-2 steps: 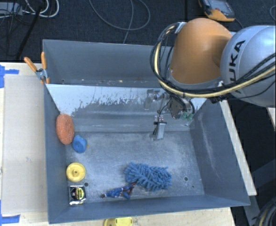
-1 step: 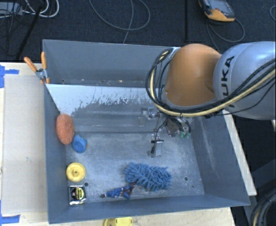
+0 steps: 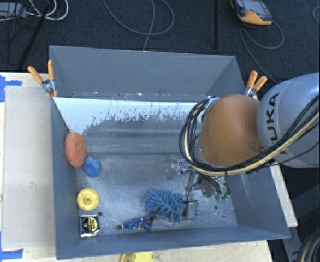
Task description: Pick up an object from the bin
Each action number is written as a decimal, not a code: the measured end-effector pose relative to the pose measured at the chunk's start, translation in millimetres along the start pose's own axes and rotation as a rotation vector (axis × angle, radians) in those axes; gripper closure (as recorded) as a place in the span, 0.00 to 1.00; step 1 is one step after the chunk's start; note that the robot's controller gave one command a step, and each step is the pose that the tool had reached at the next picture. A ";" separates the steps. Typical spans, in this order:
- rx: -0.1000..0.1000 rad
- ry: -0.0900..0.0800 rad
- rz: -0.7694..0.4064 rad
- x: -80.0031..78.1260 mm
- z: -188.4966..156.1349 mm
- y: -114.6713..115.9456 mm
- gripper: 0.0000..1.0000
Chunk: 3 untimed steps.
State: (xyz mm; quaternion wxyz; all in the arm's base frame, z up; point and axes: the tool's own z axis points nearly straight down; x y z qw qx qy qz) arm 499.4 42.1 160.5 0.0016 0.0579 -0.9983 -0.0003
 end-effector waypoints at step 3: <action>0.000 -0.002 -0.172 -14.3 91.2 -4.4 1.00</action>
Offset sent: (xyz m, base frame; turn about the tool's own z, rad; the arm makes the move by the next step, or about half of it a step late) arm 0.0103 -0.0074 -0.0905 -0.0010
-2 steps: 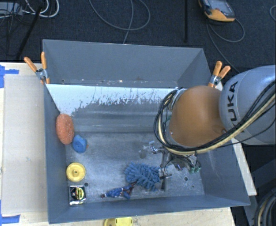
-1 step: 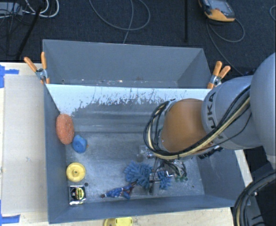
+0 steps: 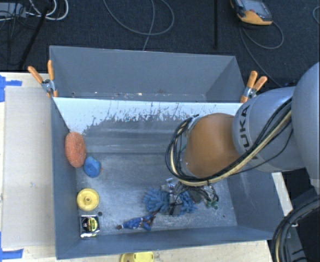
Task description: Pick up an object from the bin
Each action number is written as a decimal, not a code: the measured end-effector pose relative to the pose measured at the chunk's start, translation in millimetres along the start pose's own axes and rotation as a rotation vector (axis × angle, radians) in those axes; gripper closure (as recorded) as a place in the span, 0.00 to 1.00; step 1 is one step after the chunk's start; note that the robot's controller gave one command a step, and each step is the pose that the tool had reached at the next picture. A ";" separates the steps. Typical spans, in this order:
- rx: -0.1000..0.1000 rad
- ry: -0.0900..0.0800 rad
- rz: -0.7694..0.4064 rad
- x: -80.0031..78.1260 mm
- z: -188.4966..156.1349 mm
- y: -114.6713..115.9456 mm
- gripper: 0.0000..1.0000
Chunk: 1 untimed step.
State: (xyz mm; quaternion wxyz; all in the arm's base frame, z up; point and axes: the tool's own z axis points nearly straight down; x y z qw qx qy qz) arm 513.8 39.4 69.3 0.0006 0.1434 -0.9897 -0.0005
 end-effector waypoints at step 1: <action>0.000 0.000 0.000 0.0 0.0 0.0 1.00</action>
Offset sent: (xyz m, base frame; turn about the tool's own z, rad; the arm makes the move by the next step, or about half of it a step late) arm 0.0001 0.0002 0.0623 0.0000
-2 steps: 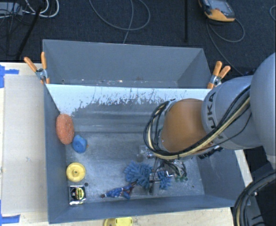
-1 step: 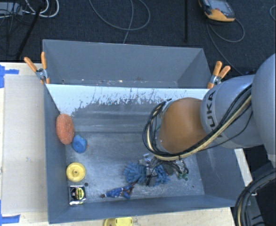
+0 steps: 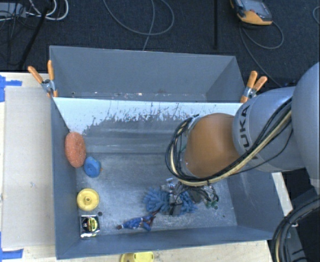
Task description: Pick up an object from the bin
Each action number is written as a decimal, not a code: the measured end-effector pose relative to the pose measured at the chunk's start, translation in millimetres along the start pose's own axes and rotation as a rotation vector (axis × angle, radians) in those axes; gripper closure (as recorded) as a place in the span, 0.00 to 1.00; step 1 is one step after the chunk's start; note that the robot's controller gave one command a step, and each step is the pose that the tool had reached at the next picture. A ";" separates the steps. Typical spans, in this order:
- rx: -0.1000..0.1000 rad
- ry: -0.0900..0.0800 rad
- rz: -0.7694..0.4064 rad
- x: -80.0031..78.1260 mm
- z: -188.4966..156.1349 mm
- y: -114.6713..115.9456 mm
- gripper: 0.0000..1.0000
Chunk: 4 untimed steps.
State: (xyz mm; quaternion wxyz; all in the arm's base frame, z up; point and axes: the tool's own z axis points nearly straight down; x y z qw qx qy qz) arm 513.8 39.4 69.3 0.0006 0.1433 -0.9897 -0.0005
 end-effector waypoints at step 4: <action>-0.001 0.007 0.002 2.2 -64.3 1.4 1.00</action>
Offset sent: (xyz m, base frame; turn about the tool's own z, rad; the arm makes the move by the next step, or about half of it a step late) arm 0.0000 -0.0001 0.0213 0.0000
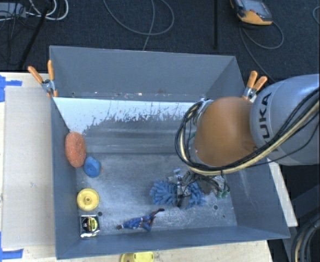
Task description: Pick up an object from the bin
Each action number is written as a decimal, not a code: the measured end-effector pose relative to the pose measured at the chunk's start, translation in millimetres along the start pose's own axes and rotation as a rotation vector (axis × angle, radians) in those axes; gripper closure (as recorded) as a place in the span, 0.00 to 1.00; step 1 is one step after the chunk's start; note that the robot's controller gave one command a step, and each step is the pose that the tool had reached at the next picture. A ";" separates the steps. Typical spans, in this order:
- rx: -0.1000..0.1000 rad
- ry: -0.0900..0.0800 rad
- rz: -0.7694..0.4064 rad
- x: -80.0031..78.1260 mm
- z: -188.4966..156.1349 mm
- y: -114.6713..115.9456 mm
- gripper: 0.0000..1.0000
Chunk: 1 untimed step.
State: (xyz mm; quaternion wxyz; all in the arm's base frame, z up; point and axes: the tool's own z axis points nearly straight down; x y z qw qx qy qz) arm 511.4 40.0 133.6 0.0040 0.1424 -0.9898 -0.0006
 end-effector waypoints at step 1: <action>0.001 -0.005 0.001 -1.1 -20.3 -0.3 1.00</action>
Offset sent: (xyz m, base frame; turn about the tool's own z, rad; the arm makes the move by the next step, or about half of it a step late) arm 0.0001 0.0001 0.0111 0.0000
